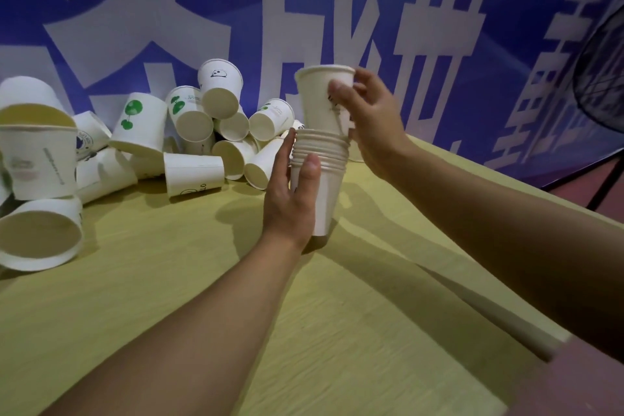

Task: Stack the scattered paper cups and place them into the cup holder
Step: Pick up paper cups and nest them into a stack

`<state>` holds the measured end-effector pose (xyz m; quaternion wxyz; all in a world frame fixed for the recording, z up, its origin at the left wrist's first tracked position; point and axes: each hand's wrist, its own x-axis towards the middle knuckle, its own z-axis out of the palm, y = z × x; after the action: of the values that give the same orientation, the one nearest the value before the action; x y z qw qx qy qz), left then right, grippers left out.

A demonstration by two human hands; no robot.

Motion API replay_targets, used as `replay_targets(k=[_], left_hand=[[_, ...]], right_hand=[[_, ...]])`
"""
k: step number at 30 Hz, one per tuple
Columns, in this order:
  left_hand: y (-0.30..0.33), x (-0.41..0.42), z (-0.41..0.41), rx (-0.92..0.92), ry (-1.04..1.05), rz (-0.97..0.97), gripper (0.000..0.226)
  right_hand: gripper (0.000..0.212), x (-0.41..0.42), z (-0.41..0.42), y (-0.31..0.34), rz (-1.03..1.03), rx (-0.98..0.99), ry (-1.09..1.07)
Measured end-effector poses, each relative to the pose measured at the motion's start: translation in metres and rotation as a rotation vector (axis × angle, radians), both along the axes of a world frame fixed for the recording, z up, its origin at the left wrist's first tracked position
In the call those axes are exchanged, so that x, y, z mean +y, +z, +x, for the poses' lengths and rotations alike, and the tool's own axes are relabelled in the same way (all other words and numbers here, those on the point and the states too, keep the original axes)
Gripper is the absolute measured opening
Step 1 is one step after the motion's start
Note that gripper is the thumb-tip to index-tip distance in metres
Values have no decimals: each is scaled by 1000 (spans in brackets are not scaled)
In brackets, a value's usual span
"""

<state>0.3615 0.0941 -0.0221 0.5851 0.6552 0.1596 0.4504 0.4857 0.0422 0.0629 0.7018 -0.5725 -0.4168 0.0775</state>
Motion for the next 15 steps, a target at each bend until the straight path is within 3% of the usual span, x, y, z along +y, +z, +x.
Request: replay_targets(k=[6, 9, 11, 15], left_hand=[[0, 5, 0, -10, 81, -68, 58], [-1, 6, 1, -1, 108, -72, 57], [-2, 7, 3, -11, 98, -80, 59], [-2, 9, 4, -22, 95, -103, 53]], right_hand=[[22, 5, -12, -35, -166, -195, -77], [28, 10, -1, -48, -152, -173, -146], [30, 13, 14, -50, -161, -172, -265], [29, 25, 63, -52, -416, -286, -587]])
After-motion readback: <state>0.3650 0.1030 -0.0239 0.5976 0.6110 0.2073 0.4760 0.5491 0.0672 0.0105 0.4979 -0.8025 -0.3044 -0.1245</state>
